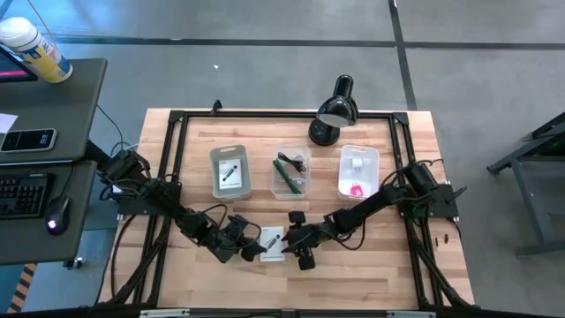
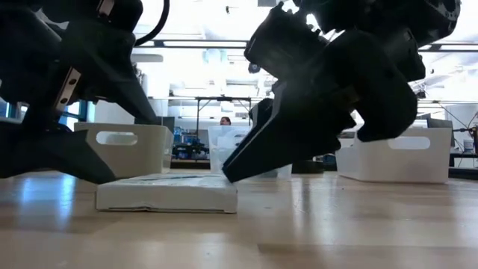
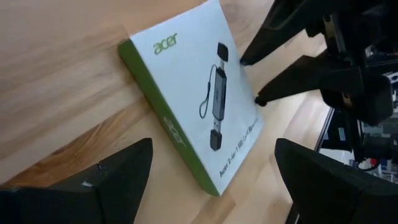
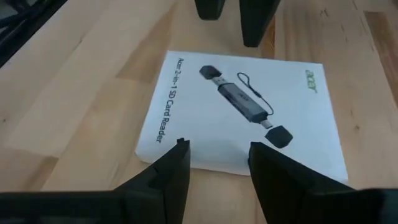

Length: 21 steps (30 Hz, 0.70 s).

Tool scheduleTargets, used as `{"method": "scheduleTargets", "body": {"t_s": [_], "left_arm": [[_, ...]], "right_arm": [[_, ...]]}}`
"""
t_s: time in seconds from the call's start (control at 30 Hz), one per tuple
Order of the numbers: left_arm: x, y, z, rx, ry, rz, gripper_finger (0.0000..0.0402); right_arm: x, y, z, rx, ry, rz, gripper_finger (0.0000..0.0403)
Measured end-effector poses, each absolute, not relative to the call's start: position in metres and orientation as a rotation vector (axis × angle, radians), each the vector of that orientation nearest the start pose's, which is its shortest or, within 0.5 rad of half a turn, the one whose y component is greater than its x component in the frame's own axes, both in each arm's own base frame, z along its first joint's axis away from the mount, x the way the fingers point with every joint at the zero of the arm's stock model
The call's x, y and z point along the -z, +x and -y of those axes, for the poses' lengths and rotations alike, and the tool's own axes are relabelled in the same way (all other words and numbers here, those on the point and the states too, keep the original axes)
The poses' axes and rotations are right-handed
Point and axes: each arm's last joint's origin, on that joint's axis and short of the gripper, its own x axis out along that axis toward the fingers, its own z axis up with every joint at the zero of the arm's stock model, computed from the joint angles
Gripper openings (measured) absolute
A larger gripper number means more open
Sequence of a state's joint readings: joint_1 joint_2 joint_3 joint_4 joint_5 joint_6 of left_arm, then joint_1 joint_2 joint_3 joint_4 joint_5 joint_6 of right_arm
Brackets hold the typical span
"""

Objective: Pick and place items into bin
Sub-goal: Put the white card reader box into the gray bin

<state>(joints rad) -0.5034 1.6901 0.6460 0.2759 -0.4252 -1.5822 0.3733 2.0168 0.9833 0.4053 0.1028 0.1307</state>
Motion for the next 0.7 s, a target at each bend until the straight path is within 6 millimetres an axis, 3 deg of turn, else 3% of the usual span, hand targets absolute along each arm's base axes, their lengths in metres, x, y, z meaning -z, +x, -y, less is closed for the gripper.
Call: {"method": "scheduleTargets", "body": {"t_s": [0.4,0.7], "left_arm": [[-0.117,0.263,0.131,-0.467,-1.173,-0.573,0.0328],[-0.111,0.285,0.128,-0.486,-1.198,-0.570,0.0328]], "right_arm": [[-0.101,0.363,-0.134,-0.198,0.001,-0.641,0.0147],[-0.098,0.362,-0.133,-0.192,0.012,-0.655,0.0149]]}}
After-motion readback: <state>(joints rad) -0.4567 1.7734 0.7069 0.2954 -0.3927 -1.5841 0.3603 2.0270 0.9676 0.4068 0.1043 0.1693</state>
